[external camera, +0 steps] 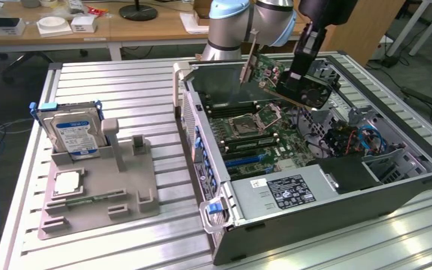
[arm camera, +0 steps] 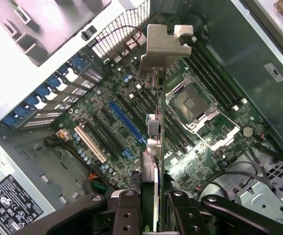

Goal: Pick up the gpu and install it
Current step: 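Insert the gpu into the slot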

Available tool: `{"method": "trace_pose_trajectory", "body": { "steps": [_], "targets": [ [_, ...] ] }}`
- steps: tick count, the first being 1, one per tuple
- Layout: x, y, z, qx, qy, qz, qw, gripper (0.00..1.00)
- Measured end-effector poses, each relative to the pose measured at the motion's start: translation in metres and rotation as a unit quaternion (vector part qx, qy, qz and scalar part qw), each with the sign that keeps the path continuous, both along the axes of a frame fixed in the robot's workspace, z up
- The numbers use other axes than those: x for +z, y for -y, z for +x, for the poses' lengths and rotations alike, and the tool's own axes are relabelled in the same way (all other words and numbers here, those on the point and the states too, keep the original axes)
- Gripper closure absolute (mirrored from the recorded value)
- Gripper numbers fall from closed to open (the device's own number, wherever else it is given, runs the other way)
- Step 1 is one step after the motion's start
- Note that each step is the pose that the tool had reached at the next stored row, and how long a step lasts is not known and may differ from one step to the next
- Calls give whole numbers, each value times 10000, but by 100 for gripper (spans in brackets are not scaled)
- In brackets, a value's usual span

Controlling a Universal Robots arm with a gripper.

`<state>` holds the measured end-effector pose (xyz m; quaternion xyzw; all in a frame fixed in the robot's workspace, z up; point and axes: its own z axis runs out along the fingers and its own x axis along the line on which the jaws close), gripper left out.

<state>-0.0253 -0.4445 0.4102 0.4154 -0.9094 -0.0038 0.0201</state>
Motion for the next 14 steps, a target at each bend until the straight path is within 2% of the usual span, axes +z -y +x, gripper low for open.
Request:
{"method": "trace_pose_trajectory", "body": {
  "steps": [14],
  "targets": [
    [0,10,0,277,0,0,9996,74]
  ]
}}
